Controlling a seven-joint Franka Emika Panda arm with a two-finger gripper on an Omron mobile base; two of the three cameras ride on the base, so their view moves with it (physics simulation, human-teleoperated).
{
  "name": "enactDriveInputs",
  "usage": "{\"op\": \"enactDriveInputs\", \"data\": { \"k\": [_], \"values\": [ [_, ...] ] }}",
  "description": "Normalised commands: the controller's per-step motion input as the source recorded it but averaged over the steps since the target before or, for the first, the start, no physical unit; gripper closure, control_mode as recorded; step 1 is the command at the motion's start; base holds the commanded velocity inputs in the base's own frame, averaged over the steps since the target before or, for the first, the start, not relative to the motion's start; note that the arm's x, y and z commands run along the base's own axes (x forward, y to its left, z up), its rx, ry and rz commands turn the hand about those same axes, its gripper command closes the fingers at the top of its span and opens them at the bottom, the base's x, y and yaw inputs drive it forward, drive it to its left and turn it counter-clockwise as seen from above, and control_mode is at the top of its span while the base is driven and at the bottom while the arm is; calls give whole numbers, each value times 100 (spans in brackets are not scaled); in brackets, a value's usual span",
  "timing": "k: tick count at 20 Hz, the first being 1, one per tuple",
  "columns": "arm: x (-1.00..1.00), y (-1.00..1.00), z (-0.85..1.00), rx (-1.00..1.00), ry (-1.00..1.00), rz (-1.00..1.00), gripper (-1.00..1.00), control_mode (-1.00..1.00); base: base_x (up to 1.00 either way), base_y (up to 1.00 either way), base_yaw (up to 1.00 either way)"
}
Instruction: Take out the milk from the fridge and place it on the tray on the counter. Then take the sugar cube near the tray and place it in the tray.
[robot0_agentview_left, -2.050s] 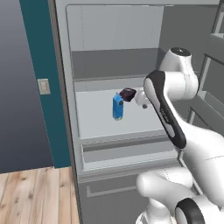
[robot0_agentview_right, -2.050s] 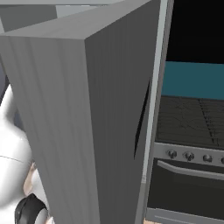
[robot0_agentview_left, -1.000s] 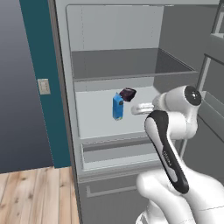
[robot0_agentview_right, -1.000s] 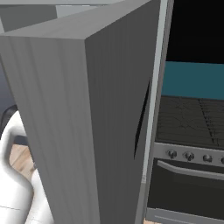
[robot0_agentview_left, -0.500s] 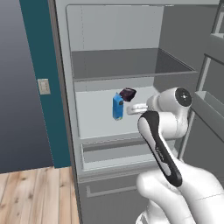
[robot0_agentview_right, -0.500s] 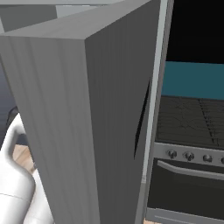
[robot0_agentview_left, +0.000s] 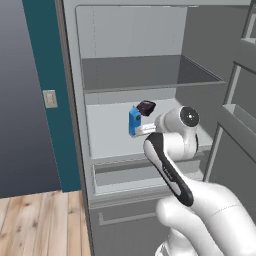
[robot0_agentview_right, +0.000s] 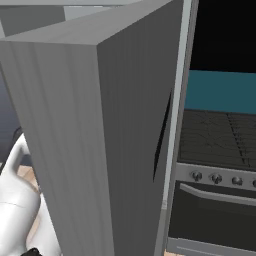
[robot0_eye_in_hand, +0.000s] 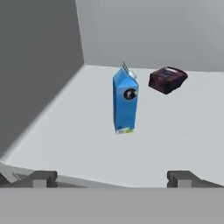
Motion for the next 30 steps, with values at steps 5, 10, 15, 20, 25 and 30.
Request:
{"op": "enactDriveInputs", "data": {
  "k": [5,10,15,20,25,30],
  "values": [
    [36,0,-7,0,0,1,-100,-100,0,0,0],
    [32,0,-4,0,-1,0,-100,-100,0,0,0],
    [38,0,-13,0,0,0,-100,-100,0,0,0],
    [32,0,-12,0,0,0,-100,-100,0,0,0],
    [29,0,-9,0,0,0,-100,-100,0,0,0],
    [26,1,-2,0,0,0,-100,-100,0,0,0]
  ]
}}
